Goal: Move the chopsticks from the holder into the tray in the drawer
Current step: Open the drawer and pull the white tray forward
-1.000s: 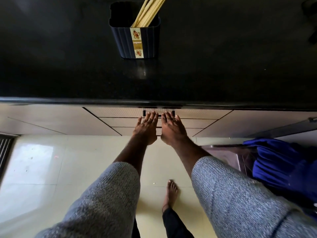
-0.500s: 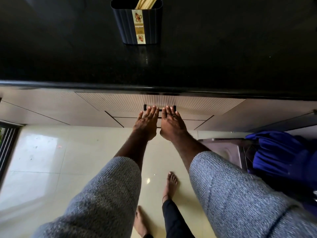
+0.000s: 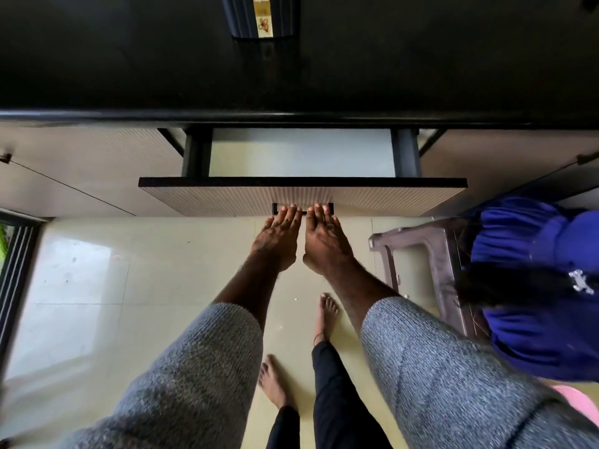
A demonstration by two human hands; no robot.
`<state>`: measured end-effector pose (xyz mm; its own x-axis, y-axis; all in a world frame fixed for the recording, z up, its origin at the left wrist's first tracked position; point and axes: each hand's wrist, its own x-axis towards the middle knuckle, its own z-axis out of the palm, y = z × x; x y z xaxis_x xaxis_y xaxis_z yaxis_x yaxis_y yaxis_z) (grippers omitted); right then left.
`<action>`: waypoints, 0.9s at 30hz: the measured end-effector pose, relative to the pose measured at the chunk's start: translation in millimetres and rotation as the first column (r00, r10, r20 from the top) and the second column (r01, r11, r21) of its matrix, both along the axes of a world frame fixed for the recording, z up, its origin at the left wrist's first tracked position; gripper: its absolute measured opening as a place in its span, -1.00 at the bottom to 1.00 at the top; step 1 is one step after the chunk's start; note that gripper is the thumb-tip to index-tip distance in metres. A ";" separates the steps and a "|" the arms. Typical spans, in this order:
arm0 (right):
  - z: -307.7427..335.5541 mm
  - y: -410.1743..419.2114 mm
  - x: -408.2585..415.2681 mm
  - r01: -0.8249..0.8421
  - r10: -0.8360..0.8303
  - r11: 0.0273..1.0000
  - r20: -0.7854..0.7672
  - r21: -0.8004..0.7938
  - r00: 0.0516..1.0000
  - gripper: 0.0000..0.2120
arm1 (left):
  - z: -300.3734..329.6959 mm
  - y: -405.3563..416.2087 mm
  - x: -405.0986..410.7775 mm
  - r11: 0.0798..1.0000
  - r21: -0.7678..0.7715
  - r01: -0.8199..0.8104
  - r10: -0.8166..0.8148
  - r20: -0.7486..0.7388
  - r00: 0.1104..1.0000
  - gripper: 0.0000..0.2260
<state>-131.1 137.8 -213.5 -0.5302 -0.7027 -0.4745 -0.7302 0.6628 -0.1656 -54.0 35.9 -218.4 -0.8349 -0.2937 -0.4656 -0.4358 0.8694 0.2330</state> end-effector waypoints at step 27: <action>7.3 159.7 189.7 -0.001 -0.002 0.998 0.050 0.060 0.999 -0.13 | -1.5 162.2 190.9 1.000 0.029 0.008 -0.010 0.067 0.998 -0.23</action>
<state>58.6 297.5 -206.1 -0.5053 -0.6715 -0.5420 -0.7214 0.6734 -0.1618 136.9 198.2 -219.9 -0.8037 -0.2724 -0.5290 -0.4437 0.8667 0.2280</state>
